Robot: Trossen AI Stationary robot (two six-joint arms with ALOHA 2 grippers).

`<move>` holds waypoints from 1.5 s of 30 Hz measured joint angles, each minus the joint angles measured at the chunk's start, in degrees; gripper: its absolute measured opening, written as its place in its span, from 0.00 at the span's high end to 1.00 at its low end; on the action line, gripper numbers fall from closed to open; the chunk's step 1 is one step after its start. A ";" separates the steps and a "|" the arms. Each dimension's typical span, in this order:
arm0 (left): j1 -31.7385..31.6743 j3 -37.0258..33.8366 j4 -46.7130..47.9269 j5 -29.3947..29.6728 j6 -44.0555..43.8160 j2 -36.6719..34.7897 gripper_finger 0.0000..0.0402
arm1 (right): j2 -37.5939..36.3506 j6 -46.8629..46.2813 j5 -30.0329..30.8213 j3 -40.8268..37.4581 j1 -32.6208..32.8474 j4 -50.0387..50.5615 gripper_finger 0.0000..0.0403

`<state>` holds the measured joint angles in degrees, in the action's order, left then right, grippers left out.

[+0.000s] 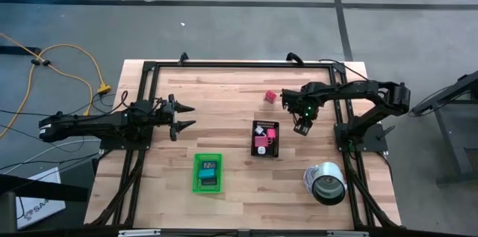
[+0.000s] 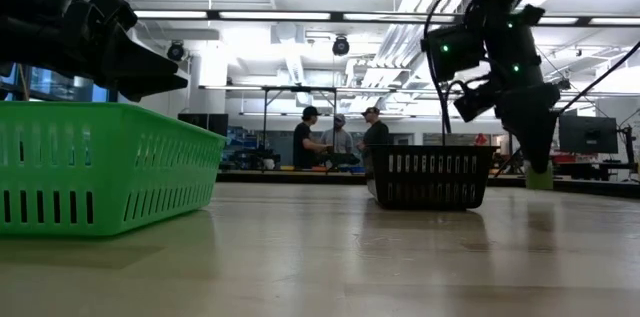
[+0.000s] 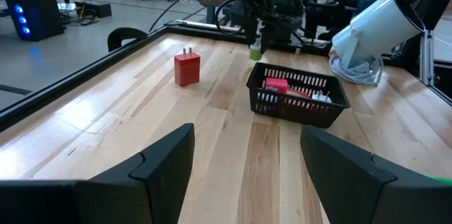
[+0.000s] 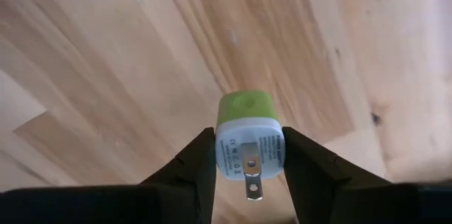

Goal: Pick & Place Office items
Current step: Put the green charger adapter into the black bin

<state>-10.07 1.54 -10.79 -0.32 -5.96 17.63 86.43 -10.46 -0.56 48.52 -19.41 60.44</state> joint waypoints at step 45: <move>0.00 0.00 0.00 -0.02 0.00 0.00 0.37 | 8.76 -5.83 -2.61 19.49 24.79 -11.37 0.69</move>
<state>-10.07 1.54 -10.79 -0.34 -5.96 17.63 95.20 -16.29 -3.17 68.01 5.38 49.07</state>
